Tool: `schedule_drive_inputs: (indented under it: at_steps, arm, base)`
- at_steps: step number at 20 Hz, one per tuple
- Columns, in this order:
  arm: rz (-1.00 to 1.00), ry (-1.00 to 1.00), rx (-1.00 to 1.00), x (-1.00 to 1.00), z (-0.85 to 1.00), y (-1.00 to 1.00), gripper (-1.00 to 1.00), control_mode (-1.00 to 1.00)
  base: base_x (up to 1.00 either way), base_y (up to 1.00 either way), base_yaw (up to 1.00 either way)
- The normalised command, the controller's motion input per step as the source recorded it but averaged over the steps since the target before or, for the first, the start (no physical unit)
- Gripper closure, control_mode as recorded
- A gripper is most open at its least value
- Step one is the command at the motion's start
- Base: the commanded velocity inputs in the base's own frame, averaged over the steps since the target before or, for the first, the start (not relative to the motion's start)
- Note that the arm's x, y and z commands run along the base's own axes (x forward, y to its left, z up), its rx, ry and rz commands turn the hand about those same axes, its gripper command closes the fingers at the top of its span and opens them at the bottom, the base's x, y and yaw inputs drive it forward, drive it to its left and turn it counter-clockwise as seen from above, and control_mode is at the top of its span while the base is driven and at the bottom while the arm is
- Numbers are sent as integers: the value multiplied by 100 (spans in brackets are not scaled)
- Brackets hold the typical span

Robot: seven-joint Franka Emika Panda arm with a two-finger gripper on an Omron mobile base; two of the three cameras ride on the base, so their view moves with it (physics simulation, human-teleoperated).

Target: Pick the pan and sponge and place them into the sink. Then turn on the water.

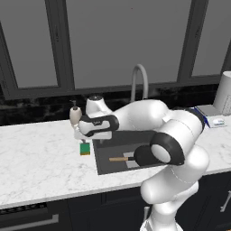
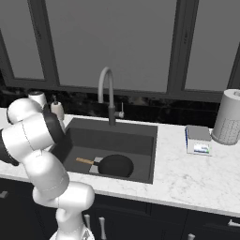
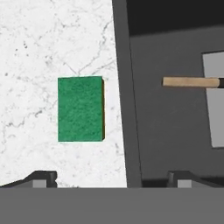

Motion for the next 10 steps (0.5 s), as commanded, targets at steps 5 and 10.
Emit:
schedule_drive_inputs:
  at_steps: [5,10]
  arm:
    - [0,0,0,20,-14,30,-100,-100]
    - [0,0,0,15,-24,17,-100,-100]
  base:
    - [0,0,0]
    - [0,0,0]
